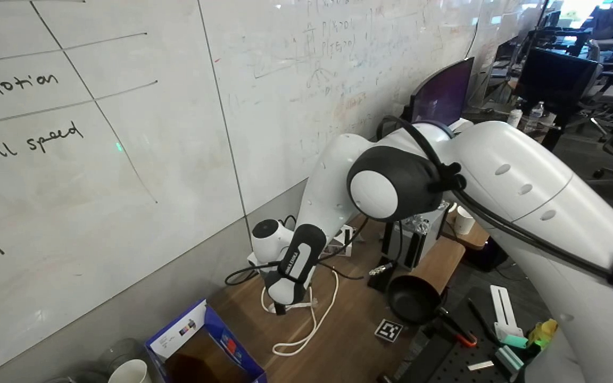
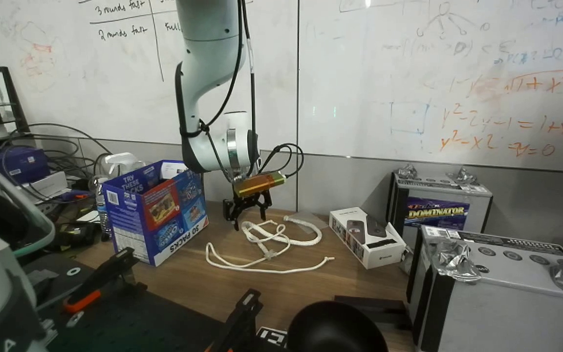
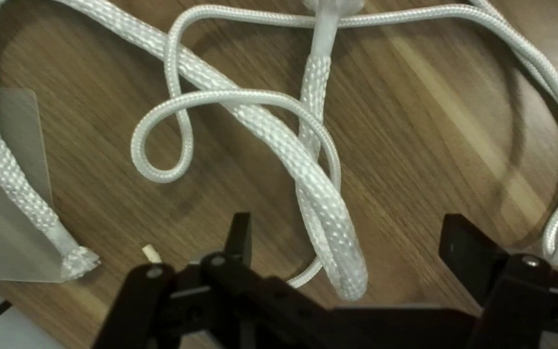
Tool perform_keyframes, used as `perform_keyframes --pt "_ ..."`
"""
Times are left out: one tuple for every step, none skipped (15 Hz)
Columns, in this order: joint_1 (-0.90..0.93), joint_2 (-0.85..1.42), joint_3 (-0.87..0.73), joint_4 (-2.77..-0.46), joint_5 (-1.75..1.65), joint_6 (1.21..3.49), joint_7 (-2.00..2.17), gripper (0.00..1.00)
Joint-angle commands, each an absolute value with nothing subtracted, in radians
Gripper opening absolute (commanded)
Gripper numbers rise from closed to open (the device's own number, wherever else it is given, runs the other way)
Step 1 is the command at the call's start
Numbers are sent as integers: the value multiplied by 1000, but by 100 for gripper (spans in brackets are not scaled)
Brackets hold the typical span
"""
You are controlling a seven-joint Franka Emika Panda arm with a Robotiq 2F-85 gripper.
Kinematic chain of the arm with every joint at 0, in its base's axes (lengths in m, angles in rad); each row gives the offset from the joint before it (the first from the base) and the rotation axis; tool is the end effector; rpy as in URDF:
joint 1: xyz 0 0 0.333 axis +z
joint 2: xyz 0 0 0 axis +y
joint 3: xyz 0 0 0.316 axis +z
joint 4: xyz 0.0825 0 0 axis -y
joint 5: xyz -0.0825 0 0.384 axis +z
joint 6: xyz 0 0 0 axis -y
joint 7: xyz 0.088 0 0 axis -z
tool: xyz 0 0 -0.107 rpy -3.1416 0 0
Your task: Put the ropes in the box
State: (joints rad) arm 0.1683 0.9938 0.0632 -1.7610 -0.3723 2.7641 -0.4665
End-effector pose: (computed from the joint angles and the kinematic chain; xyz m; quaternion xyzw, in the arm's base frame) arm 0.5985 0.1565 0.0063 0.8733 0.4852 0.0038 0.0439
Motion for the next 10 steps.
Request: perform_keyframes --pt "169 1037 64 -1695 -383 2739 -450 100" --pt "168 1043 64 -1688 -383 2738 -450 100" --pt "166 1047 66 -1683 -381 2738 -450 75" --pt "165 1052 66 -1678 -382 2737 -451 74" --pt "165 1054 66 -1674 -380 2735 -449 65" --pt "165 1054 66 -1672 -379 2732 -447 58" --pt "168 1054 64 -1670 -379 2729 -443 51" --pt "173 1050 60 -1671 -380 2721 -436 42" --pt "174 1045 58 -1675 -381 2717 -432 35" --pt "173 1039 59 -1679 -380 2706 -430 28"
